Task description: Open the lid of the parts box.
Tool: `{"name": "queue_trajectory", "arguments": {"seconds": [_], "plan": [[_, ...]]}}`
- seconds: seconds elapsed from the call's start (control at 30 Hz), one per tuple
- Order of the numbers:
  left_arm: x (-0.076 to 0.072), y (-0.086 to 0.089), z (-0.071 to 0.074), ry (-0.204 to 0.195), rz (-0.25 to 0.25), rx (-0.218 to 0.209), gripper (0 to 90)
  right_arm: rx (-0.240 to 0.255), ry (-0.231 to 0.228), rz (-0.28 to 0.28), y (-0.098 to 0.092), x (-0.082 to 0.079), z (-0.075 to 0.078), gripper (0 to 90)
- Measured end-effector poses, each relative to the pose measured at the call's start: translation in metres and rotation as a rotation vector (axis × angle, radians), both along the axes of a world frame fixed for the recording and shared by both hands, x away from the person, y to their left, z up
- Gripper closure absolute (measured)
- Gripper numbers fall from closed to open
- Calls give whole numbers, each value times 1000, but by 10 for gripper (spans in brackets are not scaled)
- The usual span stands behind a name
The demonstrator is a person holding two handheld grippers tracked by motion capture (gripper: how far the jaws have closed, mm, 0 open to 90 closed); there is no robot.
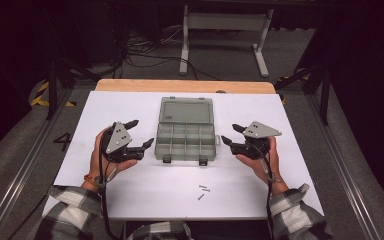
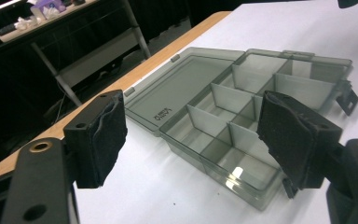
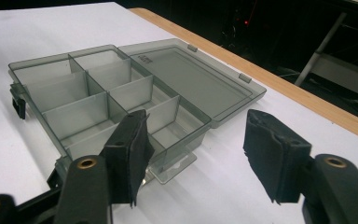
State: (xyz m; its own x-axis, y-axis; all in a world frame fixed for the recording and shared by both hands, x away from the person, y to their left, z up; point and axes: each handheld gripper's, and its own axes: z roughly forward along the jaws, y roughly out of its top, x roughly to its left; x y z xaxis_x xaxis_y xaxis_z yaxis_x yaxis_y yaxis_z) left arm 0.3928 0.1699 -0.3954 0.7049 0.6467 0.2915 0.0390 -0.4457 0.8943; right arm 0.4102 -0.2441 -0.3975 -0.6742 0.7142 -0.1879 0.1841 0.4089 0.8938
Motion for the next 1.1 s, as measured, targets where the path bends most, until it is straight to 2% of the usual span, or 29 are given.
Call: {"name": "queue_trajectory", "arguments": {"seconds": [0.33, 0.4, 0.53, 0.7, 0.83, 1.0, 1.1], "plan": [[-16, 10, -7, -2, -31, -6, 185, -4, 10, 8, -9, -14, -5, 269], [-19, 14, -8, 8, -37, -24, 178, -12, 14, 12, -11, -16, -6, 251], [-24, 18, -13, 18, -38, -9, 144, -29, 5, 20, -14, -22, -7, 218], [-31, 25, -19, 31, -54, -3, 106, -28, 4, 15, -17, -30, -10, 150], [-35, 30, -24, 46, -55, -6, 88, -40, 4, 24, -18, -36, -15, 129], [-41, 37, -32, 64, -43, 20, 80, -35, 15, 45, -19, -42, -20, 118], [-44, 42, -37, 75, -41, 5, 66, -26, 16, 57, -20, -46, -23, 111]]}}
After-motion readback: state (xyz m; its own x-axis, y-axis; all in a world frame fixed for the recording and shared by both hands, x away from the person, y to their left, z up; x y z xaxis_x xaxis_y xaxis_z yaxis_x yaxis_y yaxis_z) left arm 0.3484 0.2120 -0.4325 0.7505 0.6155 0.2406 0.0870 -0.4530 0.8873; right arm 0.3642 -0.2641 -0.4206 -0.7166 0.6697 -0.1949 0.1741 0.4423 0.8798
